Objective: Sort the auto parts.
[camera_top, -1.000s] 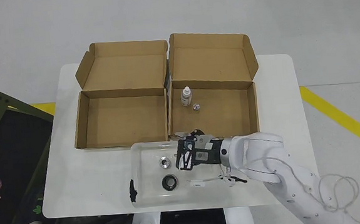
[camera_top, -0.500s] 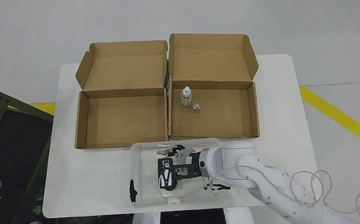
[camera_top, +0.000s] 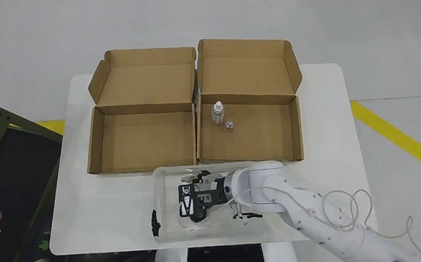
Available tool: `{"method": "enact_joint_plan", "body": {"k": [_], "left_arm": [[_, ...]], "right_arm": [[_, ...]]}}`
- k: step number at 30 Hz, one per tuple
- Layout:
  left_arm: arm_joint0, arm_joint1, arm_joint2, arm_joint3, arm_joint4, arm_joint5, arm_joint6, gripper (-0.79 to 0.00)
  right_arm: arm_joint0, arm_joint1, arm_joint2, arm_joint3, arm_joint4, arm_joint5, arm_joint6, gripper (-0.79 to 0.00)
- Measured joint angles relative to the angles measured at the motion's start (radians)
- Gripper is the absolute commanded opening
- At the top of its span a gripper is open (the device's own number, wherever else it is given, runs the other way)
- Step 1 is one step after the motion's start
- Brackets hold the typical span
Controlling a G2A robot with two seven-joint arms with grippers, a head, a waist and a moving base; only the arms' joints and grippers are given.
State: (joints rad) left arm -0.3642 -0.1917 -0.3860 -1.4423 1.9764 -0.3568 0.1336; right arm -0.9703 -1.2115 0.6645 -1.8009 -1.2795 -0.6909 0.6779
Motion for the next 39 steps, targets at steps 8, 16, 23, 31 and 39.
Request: {"method": "enact_joint_plan", "body": {"k": [8, 16, 23, 31, 39], "left_arm": [[0.000, 0.000, 0.000, 0.000, 0.000, 0.000, 0.000, 0.000], [0.000, 0.000, 0.000, 0.000, 0.000, 0.000, 0.000, 0.000], [0.000, 0.000, 0.000, 0.000, 0.000, 0.000, 0.000, 0.000], [0.000, 0.000, 0.000, 0.000, 0.000, 0.000, 0.000, 0.000], [0.000, 0.000, 0.000, 0.000, 0.000, 0.000, 0.000, 0.000]], "right_arm": [[0.029, -0.013, -0.015, 0.056, 0.013, -0.007, 0.015, -0.413], [0.062, -0.028, -0.035, 0.114, 0.030, -0.013, 0.027, -0.413], [0.085, -0.042, -0.053, 0.166, 0.045, -0.013, 0.024, -0.419], [0.098, -0.054, -0.067, 0.194, 0.054, -0.015, 0.025, -0.456], [0.097, -0.063, -0.079, 0.209, 0.059, -0.018, 0.023, -0.757]]}}
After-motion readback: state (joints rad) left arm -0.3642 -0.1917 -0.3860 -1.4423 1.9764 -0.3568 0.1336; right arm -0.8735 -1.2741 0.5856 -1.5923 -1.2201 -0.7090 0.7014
